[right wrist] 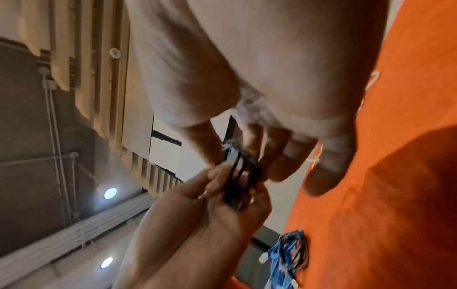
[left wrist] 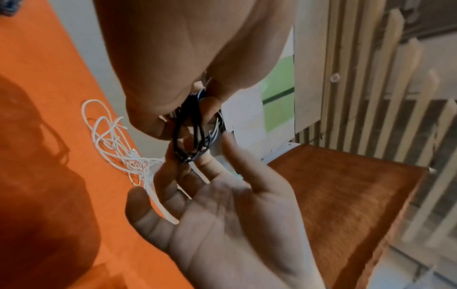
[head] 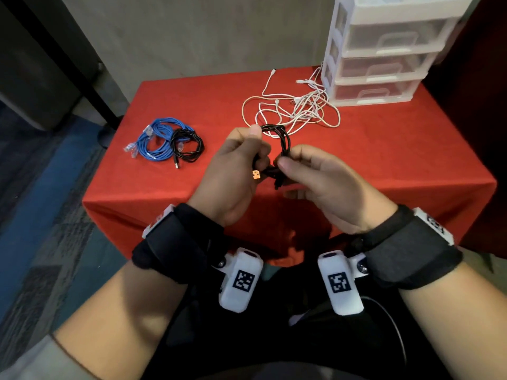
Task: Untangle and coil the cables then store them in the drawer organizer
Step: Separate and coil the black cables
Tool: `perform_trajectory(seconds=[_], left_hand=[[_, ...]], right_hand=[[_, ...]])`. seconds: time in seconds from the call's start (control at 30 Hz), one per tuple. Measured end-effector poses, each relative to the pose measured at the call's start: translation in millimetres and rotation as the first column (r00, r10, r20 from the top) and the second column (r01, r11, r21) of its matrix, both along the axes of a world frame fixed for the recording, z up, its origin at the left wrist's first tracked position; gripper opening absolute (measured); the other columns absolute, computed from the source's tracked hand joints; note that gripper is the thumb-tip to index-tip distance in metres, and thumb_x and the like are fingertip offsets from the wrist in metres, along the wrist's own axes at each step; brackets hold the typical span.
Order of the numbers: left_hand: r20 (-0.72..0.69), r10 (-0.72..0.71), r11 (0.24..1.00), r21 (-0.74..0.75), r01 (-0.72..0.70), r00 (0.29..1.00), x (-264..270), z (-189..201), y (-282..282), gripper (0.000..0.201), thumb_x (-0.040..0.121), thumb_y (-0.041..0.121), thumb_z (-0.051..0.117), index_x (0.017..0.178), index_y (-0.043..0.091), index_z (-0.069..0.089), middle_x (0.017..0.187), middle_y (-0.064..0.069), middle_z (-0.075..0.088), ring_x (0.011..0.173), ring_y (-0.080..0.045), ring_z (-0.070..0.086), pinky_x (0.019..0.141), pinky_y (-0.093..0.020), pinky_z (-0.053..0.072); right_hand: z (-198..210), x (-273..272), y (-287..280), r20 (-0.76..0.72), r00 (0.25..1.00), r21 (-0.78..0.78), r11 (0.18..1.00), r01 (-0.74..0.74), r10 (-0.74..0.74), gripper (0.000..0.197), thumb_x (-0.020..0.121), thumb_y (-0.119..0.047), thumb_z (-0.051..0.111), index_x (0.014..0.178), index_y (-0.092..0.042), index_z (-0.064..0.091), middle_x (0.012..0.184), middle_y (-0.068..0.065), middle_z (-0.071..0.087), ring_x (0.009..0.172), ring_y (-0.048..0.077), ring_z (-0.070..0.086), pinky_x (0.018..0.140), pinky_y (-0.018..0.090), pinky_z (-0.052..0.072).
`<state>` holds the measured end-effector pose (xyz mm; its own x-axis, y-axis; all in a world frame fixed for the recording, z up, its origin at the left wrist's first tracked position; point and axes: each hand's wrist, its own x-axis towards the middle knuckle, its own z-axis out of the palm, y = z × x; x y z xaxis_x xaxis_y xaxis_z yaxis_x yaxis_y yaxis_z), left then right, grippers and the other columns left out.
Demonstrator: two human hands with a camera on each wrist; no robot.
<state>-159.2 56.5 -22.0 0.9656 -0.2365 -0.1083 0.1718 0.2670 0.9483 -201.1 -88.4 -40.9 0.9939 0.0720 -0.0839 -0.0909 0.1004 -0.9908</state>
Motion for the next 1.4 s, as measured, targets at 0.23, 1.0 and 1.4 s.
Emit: perform_trajectory(seconds=[0.23, 1.0, 1.4], left_hand=[[0.023, -0.019, 0.997, -0.072, 0.020, 1.000, -1.1, 5.7, 0.7, 0.025, 0.108, 0.019, 0.042, 0.084, 0.015, 0.048, 0.072, 0.001, 0.047, 0.061, -0.010, 0.046, 0.063, -0.023, 0.038], [-0.043, -0.238, 0.963, 0.119, 0.241, 0.970, -7.6, 5.6, 13.4, 0.042, 0.110, 0.022, 0.031, 0.076, 0.006, 0.051, 0.066, -0.005, 0.051, 0.045, -0.002, 0.042, 0.059, -0.028, 0.022], [0.039, -0.088, 0.936, 0.344, 0.069, 0.995, 20.1, -29.2, 57.9, 0.014, 0.103, 0.017, 0.056, 0.096, 0.017, 0.069, 0.093, -0.001, 0.064, 0.095, -0.013, 0.058, 0.086, -0.036, 0.056]], right_hand=[[5.2, 5.7, 0.5, -0.027, 0.997, 0.119, 0.990, 0.080, -0.077, 0.016, 0.096, -0.008, 0.065, 0.088, -0.022, 0.063, 0.092, 0.002, 0.068, 0.095, 0.016, 0.059, 0.085, 0.038, 0.040], [11.2, 4.3, 14.2, 0.039, 0.996, -0.011, 0.997, -0.081, 0.081, 0.037, 0.111, -0.028, 0.038, 0.081, -0.013, 0.052, 0.054, -0.010, 0.033, 0.050, 0.003, 0.030, 0.053, 0.014, 0.032], [-8.3, 31.8, -2.1, -0.088, 0.991, 0.025, 0.994, -0.102, 0.104, 0.023, 0.104, -0.027, 0.055, 0.116, -0.012, 0.068, 0.095, 0.000, 0.068, 0.067, 0.008, 0.052, 0.066, 0.025, 0.040]])
